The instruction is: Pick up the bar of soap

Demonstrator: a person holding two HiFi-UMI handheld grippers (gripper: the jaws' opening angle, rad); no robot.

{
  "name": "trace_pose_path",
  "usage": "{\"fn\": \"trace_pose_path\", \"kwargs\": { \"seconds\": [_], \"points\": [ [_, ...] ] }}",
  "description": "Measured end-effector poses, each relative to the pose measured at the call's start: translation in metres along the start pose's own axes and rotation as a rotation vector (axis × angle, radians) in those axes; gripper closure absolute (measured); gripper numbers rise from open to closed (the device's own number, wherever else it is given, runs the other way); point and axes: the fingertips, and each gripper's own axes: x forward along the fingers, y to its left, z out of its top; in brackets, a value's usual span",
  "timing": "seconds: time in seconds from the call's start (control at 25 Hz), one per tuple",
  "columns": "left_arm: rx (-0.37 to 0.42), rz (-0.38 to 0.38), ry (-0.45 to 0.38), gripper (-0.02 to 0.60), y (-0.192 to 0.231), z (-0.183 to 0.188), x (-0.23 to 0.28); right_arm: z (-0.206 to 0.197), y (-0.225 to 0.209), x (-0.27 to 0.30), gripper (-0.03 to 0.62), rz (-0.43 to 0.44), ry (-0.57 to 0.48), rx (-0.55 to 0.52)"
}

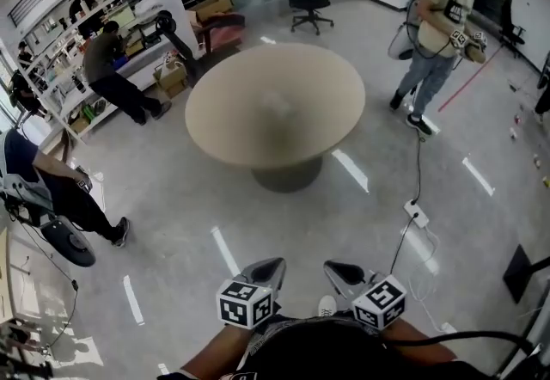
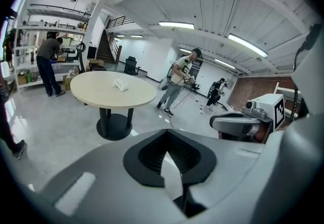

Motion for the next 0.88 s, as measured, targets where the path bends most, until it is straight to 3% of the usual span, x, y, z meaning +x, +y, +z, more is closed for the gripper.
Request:
{"fn": "trace_pose_path", "kwargs": {
  "seconds": [0.16,0.52,0.88],
  "points": [
    [0.031,0.047,0.023,0.574,-0.007,0.014,0.022,0.008,-0.043,-0.010,0.588,-0.002,-0.003,0.011],
    [0.038,0.055,0.067,0.574,-0.003,0.039,0.075,0.005,-0.106,0.004,0.588,0.002,0.020,0.100],
    [0.008,0.030,0.052,0.574,0.079,0.111,0.138,0.048,-0.180,0.087,0.588,-0.050,0.077,0.090]
  ]
}}
